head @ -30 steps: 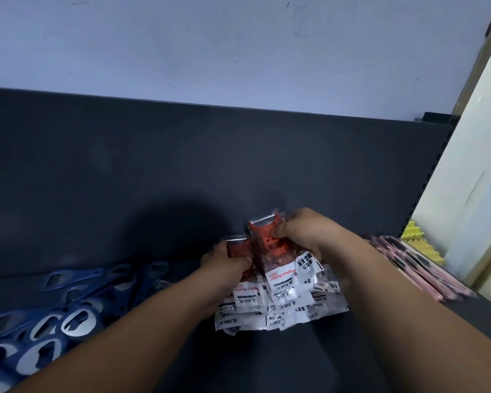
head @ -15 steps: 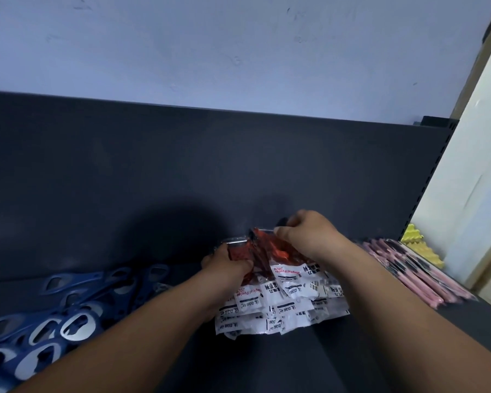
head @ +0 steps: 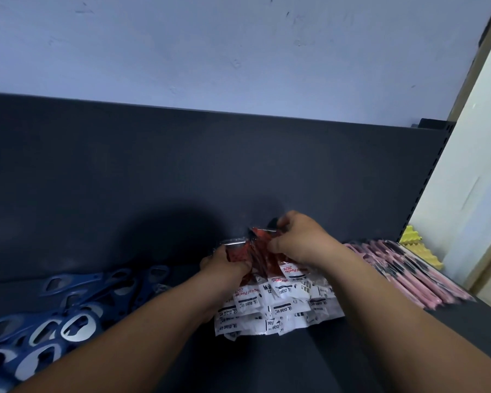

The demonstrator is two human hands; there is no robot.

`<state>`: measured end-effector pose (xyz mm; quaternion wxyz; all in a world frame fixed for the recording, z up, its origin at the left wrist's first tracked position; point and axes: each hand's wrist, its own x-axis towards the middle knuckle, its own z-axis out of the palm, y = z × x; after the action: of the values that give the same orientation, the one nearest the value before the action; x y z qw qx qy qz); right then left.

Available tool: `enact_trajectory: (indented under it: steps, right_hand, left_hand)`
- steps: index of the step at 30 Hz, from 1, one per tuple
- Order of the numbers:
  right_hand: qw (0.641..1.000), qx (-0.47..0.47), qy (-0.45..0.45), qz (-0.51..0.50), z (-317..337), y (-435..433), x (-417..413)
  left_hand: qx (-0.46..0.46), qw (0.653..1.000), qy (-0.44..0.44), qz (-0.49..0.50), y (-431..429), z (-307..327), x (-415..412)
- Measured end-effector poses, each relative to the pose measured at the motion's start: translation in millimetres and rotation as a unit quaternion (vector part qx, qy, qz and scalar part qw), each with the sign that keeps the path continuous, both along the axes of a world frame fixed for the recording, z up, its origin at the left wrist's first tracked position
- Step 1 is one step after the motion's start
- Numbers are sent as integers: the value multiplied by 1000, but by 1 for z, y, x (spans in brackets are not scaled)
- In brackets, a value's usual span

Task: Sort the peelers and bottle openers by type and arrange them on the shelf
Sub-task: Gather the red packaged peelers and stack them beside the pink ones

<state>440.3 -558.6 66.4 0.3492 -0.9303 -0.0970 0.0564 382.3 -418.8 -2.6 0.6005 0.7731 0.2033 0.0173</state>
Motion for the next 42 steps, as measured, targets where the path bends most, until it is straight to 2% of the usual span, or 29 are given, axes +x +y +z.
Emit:
enact_trajectory:
  steps: [4,9,14,21,29,38,42]
  right_hand:
    - [982,184,40,-16,5,-3,-1]
    - [964,259,32,-46,13,-17,7]
    - [972,221,-7,-83,18,-49,6]
    - [994,48,-10,-100,-6,-75,8]
    - [999,-31,-16,-27,-22,-53,2]
    - [995,-77,-57,-22,-23,-58,-1]
    - [988,-115,-105,-20,-20,-52,-11]
  left_hand:
    - [1,1000,-3,3,0,-1,0]
    - [0,1000,4,-1,1,-2,1]
    - [-6,1000,7,-6,3,0,1]
    - [8,1000,8,-14,1,2,1]
    - [8,1000,9,-11,0,1,4]
    - [23,999,0,-22,3,5,-1]
    - [100,995,-2,-5,10,7,-5]
